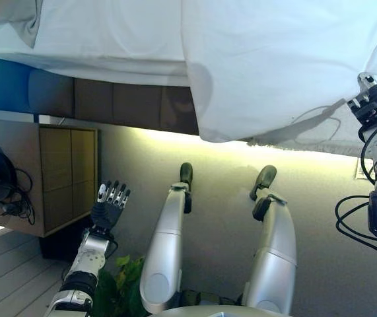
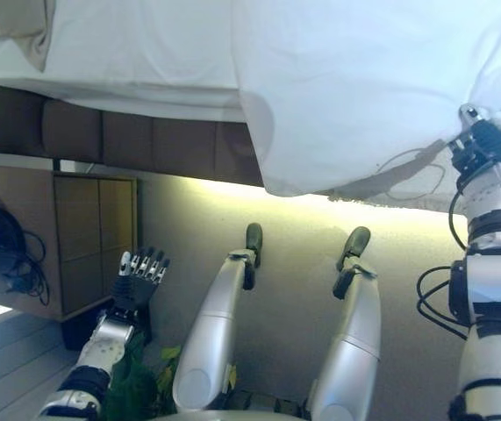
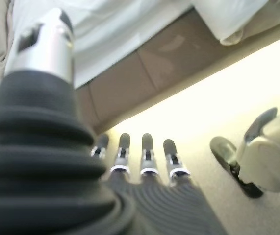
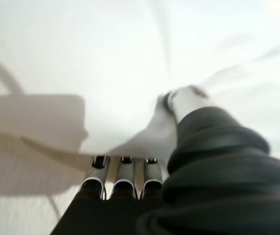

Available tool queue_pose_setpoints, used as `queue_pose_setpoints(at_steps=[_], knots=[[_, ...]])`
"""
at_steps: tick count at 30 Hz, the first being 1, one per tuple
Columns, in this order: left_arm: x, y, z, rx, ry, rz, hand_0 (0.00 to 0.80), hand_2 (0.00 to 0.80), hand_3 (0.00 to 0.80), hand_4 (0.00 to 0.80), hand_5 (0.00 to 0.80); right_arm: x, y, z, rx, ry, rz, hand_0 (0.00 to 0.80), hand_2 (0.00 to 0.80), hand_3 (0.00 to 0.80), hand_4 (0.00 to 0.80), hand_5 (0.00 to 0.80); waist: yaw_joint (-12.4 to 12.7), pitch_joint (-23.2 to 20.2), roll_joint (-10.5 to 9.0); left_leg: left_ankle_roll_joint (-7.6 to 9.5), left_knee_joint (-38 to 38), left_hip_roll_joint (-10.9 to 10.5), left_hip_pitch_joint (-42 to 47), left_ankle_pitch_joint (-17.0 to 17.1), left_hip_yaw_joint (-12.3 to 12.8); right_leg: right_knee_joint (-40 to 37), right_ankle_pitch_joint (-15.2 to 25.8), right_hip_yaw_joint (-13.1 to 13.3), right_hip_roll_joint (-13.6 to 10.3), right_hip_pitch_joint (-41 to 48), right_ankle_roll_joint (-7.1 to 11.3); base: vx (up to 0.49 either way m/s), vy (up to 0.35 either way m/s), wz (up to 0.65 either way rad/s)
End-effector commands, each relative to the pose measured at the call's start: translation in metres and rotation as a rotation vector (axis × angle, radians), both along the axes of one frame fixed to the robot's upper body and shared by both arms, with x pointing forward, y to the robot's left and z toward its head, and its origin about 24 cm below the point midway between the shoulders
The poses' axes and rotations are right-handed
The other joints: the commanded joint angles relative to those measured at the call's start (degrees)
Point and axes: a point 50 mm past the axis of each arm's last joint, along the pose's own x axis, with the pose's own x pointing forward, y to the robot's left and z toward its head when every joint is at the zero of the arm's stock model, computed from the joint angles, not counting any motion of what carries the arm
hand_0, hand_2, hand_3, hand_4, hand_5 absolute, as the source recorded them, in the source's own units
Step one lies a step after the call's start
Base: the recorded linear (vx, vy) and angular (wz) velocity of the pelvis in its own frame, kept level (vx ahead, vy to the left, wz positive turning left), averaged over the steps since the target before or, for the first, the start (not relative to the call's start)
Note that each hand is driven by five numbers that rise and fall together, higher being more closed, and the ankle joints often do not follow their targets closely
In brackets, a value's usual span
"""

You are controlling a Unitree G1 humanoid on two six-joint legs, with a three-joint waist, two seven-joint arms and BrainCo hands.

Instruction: Make the bed neatly

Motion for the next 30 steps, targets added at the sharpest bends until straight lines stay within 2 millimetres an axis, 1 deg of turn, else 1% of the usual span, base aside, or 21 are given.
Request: queue_pose_setpoints(at_steps=[1, 5, 7, 10, 11, 12, 13, 14, 17, 20, 22, 24, 27, 30], knots=[[-0.013, 0.007, -0.004, 0.099, 0.029, -0.064, 0.000, 0.000, 0.000, 0.000, 0.000, 0.012, 0.024, 0.035, -0.118, -0.143, 0.160, 0.800, 0.800, 0.800, 0.800, 0.800, 0.6, 0.3, 1.61, 0.49, -4.7, 1.8, 4.1, 2.4, -1.7, -1.9, -1.3, 1.2, -1.5, 5.7, 3.96, -0.025, 0.079, -0.07], [-0.008, -0.006, -0.008, 0.136, 0.075, -0.115, 0.000, 0.000, 0.000, 0.000, 0.000, 0.018, 0.039, 0.026, -0.103, -0.105, 0.232, 0.800, 0.800, 0.800, 0.800, 0.800, 0.0, -0.1, 1.05, 0.20, -6.7, 2.3, 8.3, 2.9, -0.7, -4.8, -0.3, 0.6, -1.3, 10.0, 4.31, -0.004, 0.089, -0.09], [0.002, -0.013, -0.005, 0.177, 0.081, -0.162, 0.000, 0.000, 0.000, 0.000, 0.000, 0.023, 0.052, 0.017, -0.092, -0.087, 0.281, 0.800, 0.800, 0.800, 0.800, 0.800, -0.4, -0.9, 0.36, 0.12, -8.4, 2.8, 11.0, 3.2, 0.1, -6.8, 0.4, 0.2, -1.5, 12.5, 4.88, 0.035, 0.062, -0.14], [0.022, -0.027, 0.007, 0.205, 0.058, -0.255, 0.000, 0.000, 0.000, 0.000, 0.000, 0.031, 0.074, 0.010, -0.092, -0.064, 0.347, 0.800, 0.800, 0.800, 0.800, 0.800, -1.3, -1.9, -0.87, -0.03, -10.2, 3.8, 13.8, 3.8, 1.1, -9.7, 1.7, -0.2, -1.3, 15.4, 5.59, 0.028, 0.036, -0.18], [0.029, -0.032, 0.013, 0.215, 0.036, -0.283, 0.000, 0.000, 0.000, 0.000, 0.000, 0.033, 0.081, 0.009, -0.098, -0.058, 0.367, 0.800, 0.800, 0.800, 0.800, 0.800, -1.7, -2.1, -1.21, -0.06, -10.8, 4.0, 14.3, 4.1, 1.3, -10.5, 2.2, -0.1, -1.1, 15.9, 5.71, 0.003, 0.041, -0.16], [0.039, -0.040, 0.022, 0.231, 0.012, -0.308, 0.000, 0.000, 0.000, 0.000, 0.000, 0.036, 0.092, 0.007, -0.105, -0.049, 0.394, 0.800, 0.800, 0.800, 0.800, 0.800, -2.3, -2.4, -1.65, -0.14, -11.5, 4.3, 15.1, 4.4, 1.6, -11.6, 2.6, 0.0, -0.8, 16.6, 5.84, -0.093, 0.050, -0.16], [0.049, -0.049, 0.031, 0.249, -0.014, -0.333, 0.000, 0.000, 0.000, 0.000, 0.000, 0.039, 0.100, 0.006, -0.114, -0.043, 0.413, 0.800, 0.800, 0.800, 0.800, 0.800, -2.7, -2.1, -2.01, 0.09, -12.4, 4.4, 15.1, 6.2, 2.1, -13.0, 4.4, -0.2, -0.7, 16.7, 5.41, -0.094, 0.051, -0.08], [0.056, -0.056, 0.040, 0.273, -0.045, -0.356, 0.000, 0.000, 0.000, 0.000, 0.000, 0.040, 0.107, 0.005, -0.119, -0.037, 0.426, 0.800, 0.800, 0.800, 0.800, 0.800, -3.0, -2.1, -2.23, 0.04, -13.1, 4.5, 15.7, 6.5, 2.3, -13.7, 4.8, -0.1, -0.6, 17.2, 5.54, -0.100, 0.032, -0.06], [0.078, -0.073, 0.066, 0.410, -0.087, -0.406, 0.000, 0.000, 0.000, 0.000, 0.000, 0.044, 0.122, 0.000, -0.121, -0.020, 0.455, 0.800, 0.800, 0.800, 0.800, 0.800, -3.8, -2.4, -3.05, -0.04, -15.2, 4.7, 17.4, 7.3, 2.8, -15.9, 5.7, -0.2, 0.0, 18.7, 5.75, -0.004, 0.012, -0.10], [0.098, -0.079, 0.093, 0.546, -0.102, -0.441, 0.000, 0.000, 0.000, 0.000, 0.000, 0.045, 0.129, -0.001, -0.120, -0.016, 0.463, 0.800, 0.800, 0.800, 0.800, 0.800, -4.5, -2.5, -3.70, -0.21, -16.8, 5.0, 19.0, 7.8, 3.6, -17.7, 6.2, -0.6, 0.2, 20.3, 5.95, 0.005, -0.006, -0.17], [0.106, -0.083, 0.105, 0.599, -0.104, -0.481, 0.000, 0.000, 0.000, 0.000, 0.000, 0.046, 0.132, 0.000, -0.116, -0.021, 0.466, 0.800, 0.800, 0.800, 0.800, 0.800, -4.8, -2.5, -3.90, -0.34, -17.2, 5.2, 19.5, 7.9, 3.9, -18.2, 6.4, -0.8, 0.2, 20.9, 5.98, 0.008, -0.010, -0.05], [0.113, -0.085, 0.115, 0.613, -0.095, -0.504, 0.000, 0.000, 0.000, 0.000, 0.000, 0.047, 0.135, 0.005, -0.109, -0.038, 0.471, 0.800, 0.800, 0.800, 0.800, 0.800, -5.2, -2.5, -3.99, -0.50, -17.3, 5.5, 19.8, 8.0, 4.2, -18.5, 6.5, -0.7, 0.3, 21.2, 6.01, 0.008, -0.004, -0.09], [0.120, -0.092, 0.128, 0.578, -0.105, -0.521, 0.000, 0.000, 0.000, 0.000, 0.000, 0.050, 0.146, 0.015, -0.099, -0.083, 0.485, 0.800, 0.800, 0.800, 0.800, 0.800, -5.9, -2.1, -4.17, -0.75, -17.6, 5.7, 19.8, 8.1, 4.5, -19.0, 6.6, -0.6, 0.4, 21.2, 5.99, 0.001, 0.001, -0.05], [0.125, -0.105, 0.137, 0.529, -0.127, -0.522, 0.000, 0.000, 0.000, 0.000, 0.000, 0.051, 0.159, 0.025, -0.103, -0.123, 0.508, 0.800, 0.800, 0.800, 0.800, 0.800, -6.4, -1.5, -4.62, -0.97, -17.8, 5.9, 19.4, 8.4, 4.4, -19.2, 6.9, -0.4, 0.8, 20.7, 5.90, -0.023, -0.013, -0.02]])
